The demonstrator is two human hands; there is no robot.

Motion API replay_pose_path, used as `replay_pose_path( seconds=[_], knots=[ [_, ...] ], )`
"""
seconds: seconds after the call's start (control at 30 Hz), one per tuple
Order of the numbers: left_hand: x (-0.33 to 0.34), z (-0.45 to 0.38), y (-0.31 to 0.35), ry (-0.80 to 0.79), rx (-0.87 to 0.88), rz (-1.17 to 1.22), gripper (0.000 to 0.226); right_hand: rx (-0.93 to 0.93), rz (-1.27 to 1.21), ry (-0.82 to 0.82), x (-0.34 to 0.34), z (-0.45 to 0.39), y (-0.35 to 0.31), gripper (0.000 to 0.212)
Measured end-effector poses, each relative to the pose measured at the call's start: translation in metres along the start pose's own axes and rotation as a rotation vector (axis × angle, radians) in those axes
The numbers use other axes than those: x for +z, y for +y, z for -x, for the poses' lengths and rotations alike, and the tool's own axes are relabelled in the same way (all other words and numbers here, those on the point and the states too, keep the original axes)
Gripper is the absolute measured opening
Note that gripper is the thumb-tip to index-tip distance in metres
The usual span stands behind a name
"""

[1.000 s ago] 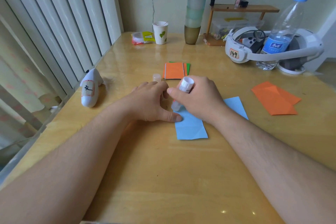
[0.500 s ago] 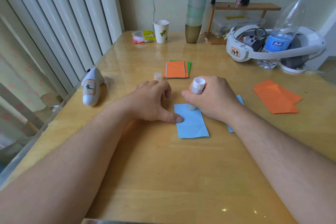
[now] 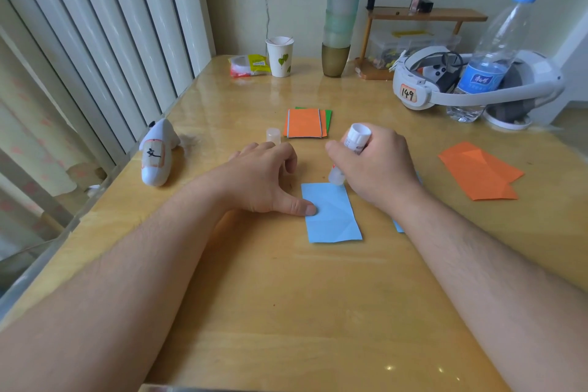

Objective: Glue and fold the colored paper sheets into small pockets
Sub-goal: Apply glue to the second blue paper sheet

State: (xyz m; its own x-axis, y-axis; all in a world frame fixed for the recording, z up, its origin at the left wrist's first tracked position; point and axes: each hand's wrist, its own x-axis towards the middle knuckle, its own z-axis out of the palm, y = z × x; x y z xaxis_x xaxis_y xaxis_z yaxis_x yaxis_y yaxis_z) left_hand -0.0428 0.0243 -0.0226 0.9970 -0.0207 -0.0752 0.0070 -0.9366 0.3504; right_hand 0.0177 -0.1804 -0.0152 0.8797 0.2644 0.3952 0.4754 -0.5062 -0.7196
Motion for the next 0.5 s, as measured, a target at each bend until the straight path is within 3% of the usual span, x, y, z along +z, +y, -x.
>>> replay_pose_path(
  seconds=[0.2, 0.3, 0.5],
  knots=[
    [0.001, 0.002, 0.001, 0.019, -0.005, 0.005, 0.070, -0.030, -0.017, -0.169, 0.016, 0.007, -0.009, 0.044],
    [0.001, 0.003, 0.004, 0.018, -0.008, -0.008, 0.068, -0.048, -0.003, -0.196, 0.021, 0.009, -0.011, 0.035],
    [0.000, 0.002, 0.005, 0.002, -0.018, -0.017, 0.074, -0.062, 0.048, -0.233, 0.021, 0.007, -0.015, 0.036]
  ],
)
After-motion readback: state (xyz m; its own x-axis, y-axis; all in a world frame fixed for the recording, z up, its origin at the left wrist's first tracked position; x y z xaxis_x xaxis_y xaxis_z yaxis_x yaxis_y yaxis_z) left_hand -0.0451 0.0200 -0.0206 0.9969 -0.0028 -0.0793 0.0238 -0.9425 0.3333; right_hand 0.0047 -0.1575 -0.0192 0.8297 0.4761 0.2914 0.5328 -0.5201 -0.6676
